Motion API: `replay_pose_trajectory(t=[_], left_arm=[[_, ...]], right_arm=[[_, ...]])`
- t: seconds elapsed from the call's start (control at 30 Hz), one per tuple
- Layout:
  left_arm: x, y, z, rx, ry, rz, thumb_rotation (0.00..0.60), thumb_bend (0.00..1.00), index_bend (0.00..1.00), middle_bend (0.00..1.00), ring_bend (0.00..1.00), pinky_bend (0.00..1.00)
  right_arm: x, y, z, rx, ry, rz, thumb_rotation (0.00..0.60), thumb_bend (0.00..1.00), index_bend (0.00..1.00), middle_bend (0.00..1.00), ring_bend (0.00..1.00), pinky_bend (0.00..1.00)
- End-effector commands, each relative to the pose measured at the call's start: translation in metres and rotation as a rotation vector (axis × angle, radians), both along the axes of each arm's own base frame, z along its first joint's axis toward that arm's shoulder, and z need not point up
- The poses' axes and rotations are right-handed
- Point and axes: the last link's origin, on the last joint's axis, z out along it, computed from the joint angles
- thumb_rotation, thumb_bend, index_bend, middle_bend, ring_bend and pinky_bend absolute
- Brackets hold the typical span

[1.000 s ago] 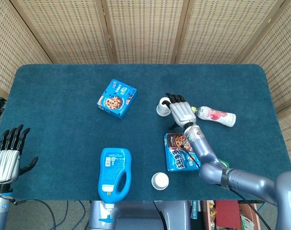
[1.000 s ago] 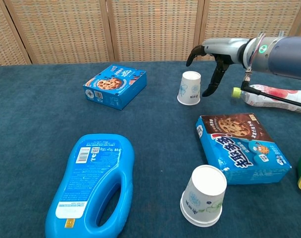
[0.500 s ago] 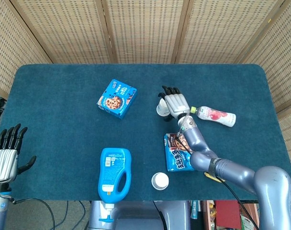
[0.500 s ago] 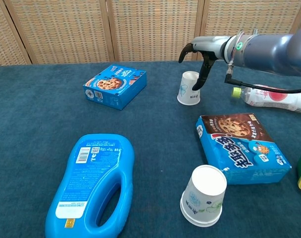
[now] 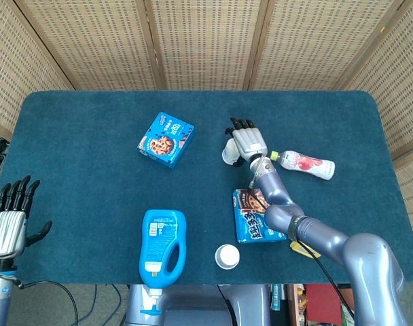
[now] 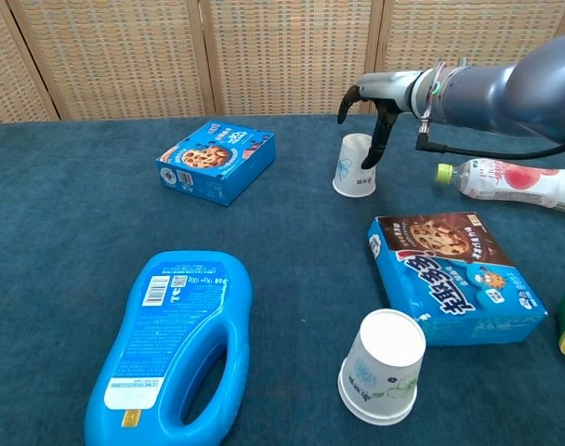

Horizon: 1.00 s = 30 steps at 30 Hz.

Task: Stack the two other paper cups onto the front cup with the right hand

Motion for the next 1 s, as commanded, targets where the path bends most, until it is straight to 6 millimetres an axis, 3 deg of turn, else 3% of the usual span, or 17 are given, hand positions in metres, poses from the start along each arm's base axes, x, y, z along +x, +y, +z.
replay_pose_trajectory(t=[0.03, 0.37, 1.0], left_arm=[[0.000, 0.000, 0.000, 0.001, 0.000, 0.002, 0.600, 0.27, 0.00, 0.00, 0.00, 0.00], [0.002, -0.001, -0.002, -0.008, 0.000, -0.010, 0.600, 0.27, 0.00, 0.00, 0.00, 0.00], [0.002, 0.000, -0.005, -0.022, -0.005, -0.010, 0.600, 0.27, 0.00, 0.00, 0.00, 0.00]], right_arm=[[-0.004, -0.001, -0.005, 0.013, 0.016, -0.007, 0.600, 0.13, 0.27, 0.03, 0.00, 0.02], [-0.014, -0.005, -0.011, 0.016, 0.040, -0.026, 0.600, 0.13, 0.29, 0.03, 0.00, 0.02], [-0.020, -0.007, -0.013, 0.007, 0.054, -0.013, 0.600, 0.13, 0.45, 0.11, 0.00, 0.02]])
